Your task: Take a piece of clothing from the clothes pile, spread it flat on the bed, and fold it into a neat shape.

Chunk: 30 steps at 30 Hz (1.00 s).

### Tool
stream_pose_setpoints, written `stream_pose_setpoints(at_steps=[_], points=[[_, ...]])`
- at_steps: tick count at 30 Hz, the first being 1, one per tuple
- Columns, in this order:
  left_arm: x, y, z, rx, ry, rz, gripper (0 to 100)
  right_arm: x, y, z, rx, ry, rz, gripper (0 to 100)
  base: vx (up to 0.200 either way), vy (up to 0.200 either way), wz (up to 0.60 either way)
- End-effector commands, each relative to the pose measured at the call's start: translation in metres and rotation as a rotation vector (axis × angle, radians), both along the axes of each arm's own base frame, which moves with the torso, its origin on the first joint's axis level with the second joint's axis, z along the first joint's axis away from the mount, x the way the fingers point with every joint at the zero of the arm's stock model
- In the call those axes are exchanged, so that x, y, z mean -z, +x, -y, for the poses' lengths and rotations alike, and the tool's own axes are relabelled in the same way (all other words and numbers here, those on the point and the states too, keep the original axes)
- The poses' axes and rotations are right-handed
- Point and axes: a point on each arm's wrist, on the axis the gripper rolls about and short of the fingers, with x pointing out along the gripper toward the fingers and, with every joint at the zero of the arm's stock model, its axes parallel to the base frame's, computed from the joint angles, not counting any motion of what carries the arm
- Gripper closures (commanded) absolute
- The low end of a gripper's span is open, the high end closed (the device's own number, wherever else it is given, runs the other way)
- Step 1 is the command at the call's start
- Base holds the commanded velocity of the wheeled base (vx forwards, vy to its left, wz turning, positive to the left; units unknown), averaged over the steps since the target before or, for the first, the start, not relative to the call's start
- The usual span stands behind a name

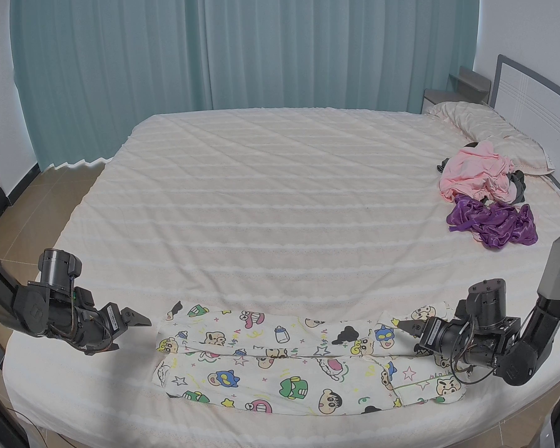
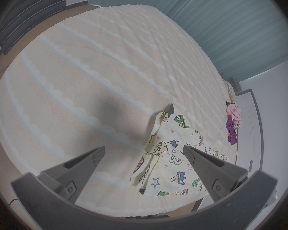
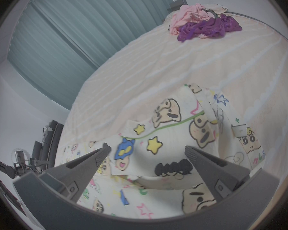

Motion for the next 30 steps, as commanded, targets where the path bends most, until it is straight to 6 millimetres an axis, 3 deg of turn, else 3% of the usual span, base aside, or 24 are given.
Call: stream_pose_setpoints(at_steps=[1,7,13,16,23,30], points=[[0.002,-0.004,0.000,0.004,0.002,-0.010,0,0.031,0.004,0.004,0.004,-0.053,-0.104,0,0.000,0.000,0.00],[0.000,-0.004,0.000,0.006,0.013,-0.004,0,0.030,0.001,0.006,0.012,-0.057,-0.109,0,0.000,0.000,0.00],[-0.016,0.006,0.003,0.038,0.035,0.078,0,-0.002,-0.013,0.015,0.036,-0.029,-0.018,0,0.000,0.000,0.00],[-0.021,0.016,0.015,0.078,0.056,0.108,0,-0.011,-0.021,0.023,0.063,-0.023,0.002,0,0.000,0.000,0.00],[0.014,0.043,0.047,0.190,0.200,0.044,0,-0.014,-0.050,0.042,0.121,-0.043,-0.032,0,0.000,0.000,0.00],[0.036,0.053,0.062,0.282,0.264,0.012,0,-0.010,-0.057,0.045,0.130,-0.061,-0.043,0,0.000,0.000,0.00]])
